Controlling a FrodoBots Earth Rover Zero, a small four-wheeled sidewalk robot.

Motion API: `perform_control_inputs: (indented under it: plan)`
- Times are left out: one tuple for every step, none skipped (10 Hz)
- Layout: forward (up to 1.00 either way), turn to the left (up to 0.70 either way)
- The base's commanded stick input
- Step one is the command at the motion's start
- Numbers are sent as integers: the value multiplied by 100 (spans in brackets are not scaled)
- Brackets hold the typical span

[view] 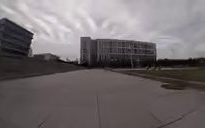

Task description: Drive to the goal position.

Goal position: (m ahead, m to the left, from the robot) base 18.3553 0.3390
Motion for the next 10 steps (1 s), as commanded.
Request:
perform_control_inputs:
  plan:
    - [70, 0]
    - [70, 0]
    - [70, 0]
    - [70, 0]
    - [70, 0]
    - [70, 0]
    - [70, 0]
    - [70, 11]
    - [70, 29]
    - [70, 35]
